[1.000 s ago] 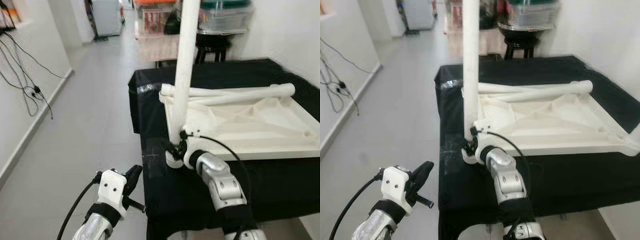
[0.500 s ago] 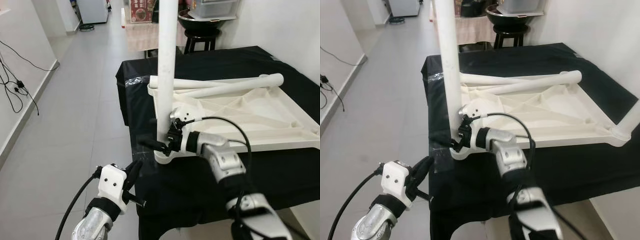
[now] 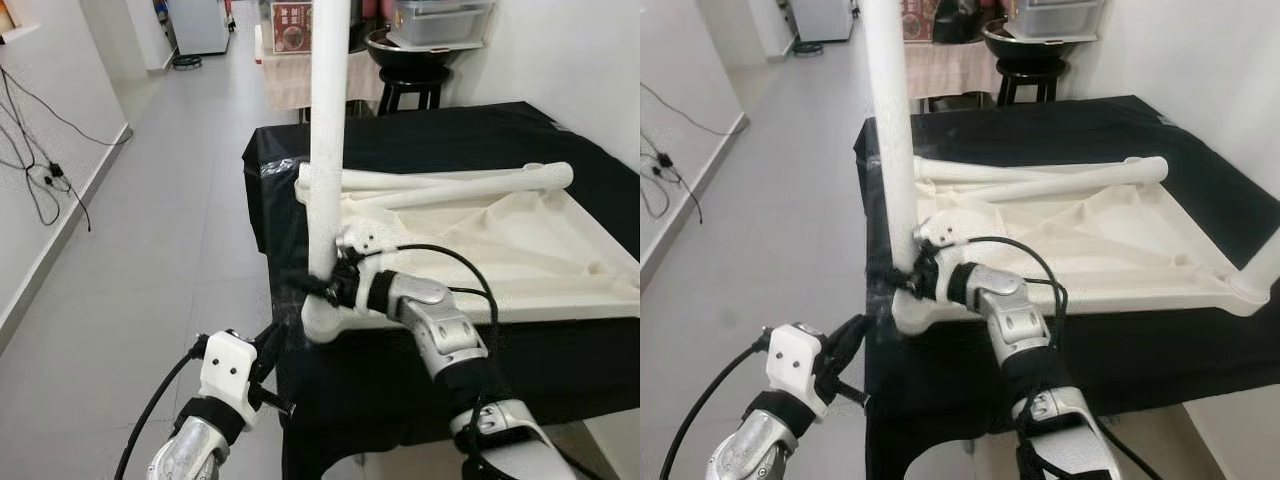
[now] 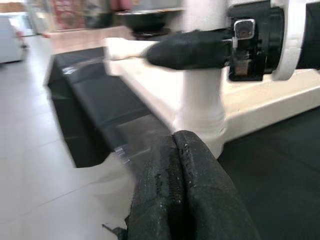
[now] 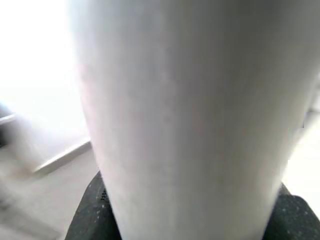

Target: Building children table

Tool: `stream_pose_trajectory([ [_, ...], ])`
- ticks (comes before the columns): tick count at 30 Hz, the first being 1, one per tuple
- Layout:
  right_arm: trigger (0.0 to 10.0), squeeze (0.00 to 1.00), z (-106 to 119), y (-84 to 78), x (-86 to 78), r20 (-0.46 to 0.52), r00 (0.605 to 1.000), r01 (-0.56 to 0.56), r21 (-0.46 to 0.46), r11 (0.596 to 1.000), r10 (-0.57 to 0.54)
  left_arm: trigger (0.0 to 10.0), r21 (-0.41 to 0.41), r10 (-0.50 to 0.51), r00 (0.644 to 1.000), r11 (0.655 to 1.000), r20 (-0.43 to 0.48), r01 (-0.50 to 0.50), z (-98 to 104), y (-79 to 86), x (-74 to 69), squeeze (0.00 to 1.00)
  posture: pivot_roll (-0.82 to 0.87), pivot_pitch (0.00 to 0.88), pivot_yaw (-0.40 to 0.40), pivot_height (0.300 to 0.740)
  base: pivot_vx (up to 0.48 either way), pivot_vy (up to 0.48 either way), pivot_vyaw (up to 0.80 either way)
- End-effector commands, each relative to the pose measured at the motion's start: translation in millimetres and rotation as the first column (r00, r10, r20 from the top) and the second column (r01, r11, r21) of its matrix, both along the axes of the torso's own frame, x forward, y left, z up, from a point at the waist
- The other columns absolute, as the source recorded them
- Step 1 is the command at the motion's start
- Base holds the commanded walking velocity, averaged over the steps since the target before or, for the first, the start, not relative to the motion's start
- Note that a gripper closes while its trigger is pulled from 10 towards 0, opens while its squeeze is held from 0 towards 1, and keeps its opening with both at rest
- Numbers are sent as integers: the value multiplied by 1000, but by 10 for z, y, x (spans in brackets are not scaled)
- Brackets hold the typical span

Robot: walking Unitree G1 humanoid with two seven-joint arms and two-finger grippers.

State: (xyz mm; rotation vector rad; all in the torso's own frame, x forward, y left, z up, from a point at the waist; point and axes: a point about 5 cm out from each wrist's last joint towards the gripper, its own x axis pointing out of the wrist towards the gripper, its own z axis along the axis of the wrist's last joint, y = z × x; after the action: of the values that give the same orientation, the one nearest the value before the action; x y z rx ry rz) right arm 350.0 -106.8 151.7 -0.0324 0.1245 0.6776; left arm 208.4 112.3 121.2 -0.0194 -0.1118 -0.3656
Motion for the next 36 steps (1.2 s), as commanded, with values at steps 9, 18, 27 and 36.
stream_pose_trajectory([
  [9,0,0,-354,-608,-143,-147,908,376,-124,918,-391,10000,-2,3,1000,1000,-24,-3,-30,36,-19,0,-17,64,15,740,0,0,0],
  [18,0,0,-215,-1608,-281,8,674,725,-201,659,-739,10000,-11,-2,1000,1000,-26,1,-26,55,-30,0,-25,62,16,740,0,0,0],
  [27,10000,384,-192,-1227,-234,-57,753,643,-143,752,-655,10000,-10,0,1000,1000,-29,-1,-29,78,-13,0,-13,57,11,740,0,0,0],
  [36,10000,1000,10,-714,-162,-36,964,265,64,962,-263,10000,-11,4,1000,1000,-27,-5,-29,74,-4,0,-2,51,0,740,0,0,0],
])
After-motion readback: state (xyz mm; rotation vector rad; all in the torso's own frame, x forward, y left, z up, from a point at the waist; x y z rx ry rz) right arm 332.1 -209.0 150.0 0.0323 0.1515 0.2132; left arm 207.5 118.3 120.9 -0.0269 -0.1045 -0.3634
